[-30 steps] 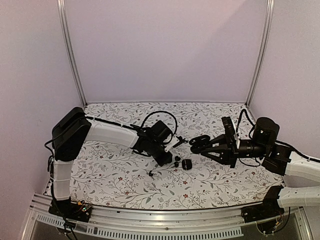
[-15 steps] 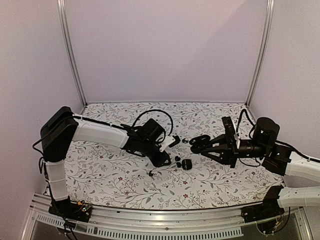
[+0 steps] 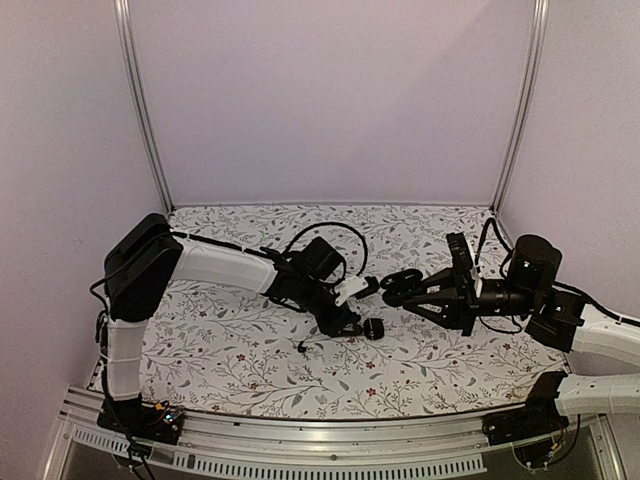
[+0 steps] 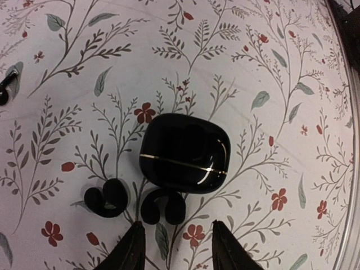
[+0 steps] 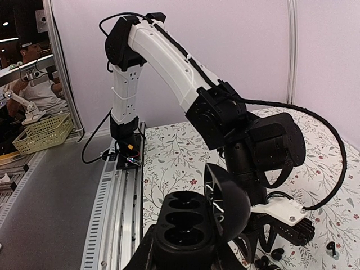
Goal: Insert the wireless bluetooth earbuds into the charging case
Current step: Move the left earbud to the center of the board.
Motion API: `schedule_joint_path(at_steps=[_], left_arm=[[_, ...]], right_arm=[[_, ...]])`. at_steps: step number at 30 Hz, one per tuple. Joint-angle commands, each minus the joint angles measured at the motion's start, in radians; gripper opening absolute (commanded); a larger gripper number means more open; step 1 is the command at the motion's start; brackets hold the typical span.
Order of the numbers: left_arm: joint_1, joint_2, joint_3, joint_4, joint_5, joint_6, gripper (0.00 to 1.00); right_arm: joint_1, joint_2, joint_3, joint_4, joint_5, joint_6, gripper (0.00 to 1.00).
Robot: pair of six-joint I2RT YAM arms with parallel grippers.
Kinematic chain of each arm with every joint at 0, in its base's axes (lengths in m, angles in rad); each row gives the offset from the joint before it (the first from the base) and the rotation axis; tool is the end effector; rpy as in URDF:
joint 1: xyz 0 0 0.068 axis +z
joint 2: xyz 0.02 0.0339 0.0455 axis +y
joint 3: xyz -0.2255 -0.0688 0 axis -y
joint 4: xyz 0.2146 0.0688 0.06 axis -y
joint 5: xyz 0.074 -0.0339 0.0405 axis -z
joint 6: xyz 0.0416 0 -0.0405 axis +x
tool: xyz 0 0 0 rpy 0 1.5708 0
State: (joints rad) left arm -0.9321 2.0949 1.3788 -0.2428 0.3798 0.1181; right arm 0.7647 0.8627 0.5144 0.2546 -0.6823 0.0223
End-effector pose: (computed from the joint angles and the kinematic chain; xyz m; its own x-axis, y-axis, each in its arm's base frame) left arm 0.2254 -0.3294 0.1209 -0.3818 0.6977 -0.6062 0.9240 0.3026 -0.2337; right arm 0.1271 0.1583 0.2580 -0.0896 -0.0620 -0.9940 -0.9886 0.1268 0.0812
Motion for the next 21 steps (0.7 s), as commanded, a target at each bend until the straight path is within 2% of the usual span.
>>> schedule_joint_path(at_steps=[1,10,17,21], left_arm=[[-0.007,0.044,0.041,-0.031,-0.033,0.046,0.40],[-0.023,0.110,0.108,-0.067,-0.074,0.078,0.38],[-0.042,0.146,0.148,-0.113,-0.198,0.085,0.32],[-0.042,0.113,0.110,-0.125,-0.260,0.059,0.27]], right_arm=[[-0.005,-0.019,-0.011,0.014,0.013,0.002,0.11],[-0.005,-0.023,-0.011,0.012,0.018,0.001,0.11],[-0.005,-0.024,-0.011,0.011,0.018,0.005,0.11],[-0.005,-0.028,-0.010,0.008,0.018,0.006,0.11]])
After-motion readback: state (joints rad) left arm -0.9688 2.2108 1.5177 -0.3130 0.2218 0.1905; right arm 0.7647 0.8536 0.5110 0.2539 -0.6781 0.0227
